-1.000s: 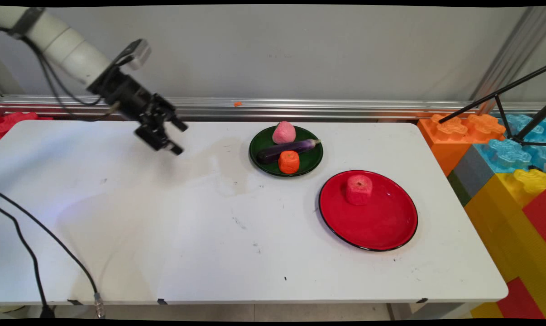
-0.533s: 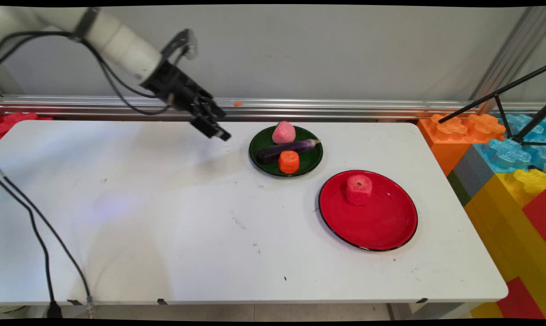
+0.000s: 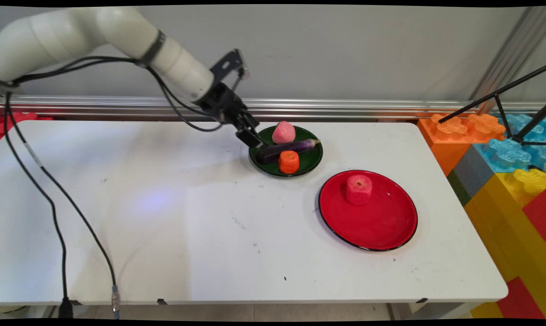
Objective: Pick up the mandarin from the green plate
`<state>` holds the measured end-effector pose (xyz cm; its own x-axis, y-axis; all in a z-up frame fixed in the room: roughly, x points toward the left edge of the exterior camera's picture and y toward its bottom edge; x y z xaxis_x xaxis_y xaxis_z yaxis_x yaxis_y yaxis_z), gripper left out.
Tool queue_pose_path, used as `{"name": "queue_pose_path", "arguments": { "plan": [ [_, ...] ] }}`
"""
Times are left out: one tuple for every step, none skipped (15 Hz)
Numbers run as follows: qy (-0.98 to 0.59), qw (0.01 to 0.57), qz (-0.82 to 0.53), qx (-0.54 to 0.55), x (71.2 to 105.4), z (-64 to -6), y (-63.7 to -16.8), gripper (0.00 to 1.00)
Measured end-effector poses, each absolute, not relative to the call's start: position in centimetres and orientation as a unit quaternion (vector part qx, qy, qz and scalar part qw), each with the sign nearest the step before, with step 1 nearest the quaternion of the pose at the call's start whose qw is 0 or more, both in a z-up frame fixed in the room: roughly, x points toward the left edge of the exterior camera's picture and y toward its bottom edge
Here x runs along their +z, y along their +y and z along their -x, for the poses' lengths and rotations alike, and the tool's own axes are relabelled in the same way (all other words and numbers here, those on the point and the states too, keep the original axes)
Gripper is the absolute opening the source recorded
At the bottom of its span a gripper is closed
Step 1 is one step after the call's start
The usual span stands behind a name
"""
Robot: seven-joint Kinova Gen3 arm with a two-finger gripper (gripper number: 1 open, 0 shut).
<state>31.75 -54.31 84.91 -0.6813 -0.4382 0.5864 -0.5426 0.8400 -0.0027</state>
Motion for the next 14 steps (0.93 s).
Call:
{"name": "queue_pose_path", "arguments": {
  "plan": [
    [-0.915,0.287,-0.27,0.091,84.2,-30.8,-54.8,1.0],
    [-0.916,0.279,-0.273,0.091,83.5,-30.0,-55.2,1.0],
    [-0.917,0.273,-0.276,0.09,83.0,-29.3,-55.5,1.0],
    [-0.919,0.265,-0.278,0.089,82.3,-28.5,-56.0,1.0],
    [-0.92,0.26,-0.278,0.088,81.8,-27.9,-56.3,1.0],
    [-0.922,0.256,-0.277,0.087,81.3,-27.3,-56.6,1.0],
    [-0.923,0.254,-0.274,0.086,81.0,-26.9,-56.8,1.0],
    [-0.925,0.252,-0.271,0.085,80.6,-26.4,-57.0,1.0],
    [-0.927,0.25,-0.267,0.084,80.3,-25.9,-57.2,1.0],
    [-0.929,0.247,-0.264,0.083,80.0,-25.5,-57.4,1.0],
    [-0.93,0.245,-0.261,0.083,79.8,-25.2,-57.5,1.0],
    [-0.932,0.242,-0.257,0.082,79.3,-24.6,-57.8,1.0],
    [-0.933,0.24,-0.254,0.082,79.0,-24.3,-57.9,1.0],
    [-0.935,0.238,-0.251,0.082,78.7,-23.8,-58.1,1.0]
  ]
}}
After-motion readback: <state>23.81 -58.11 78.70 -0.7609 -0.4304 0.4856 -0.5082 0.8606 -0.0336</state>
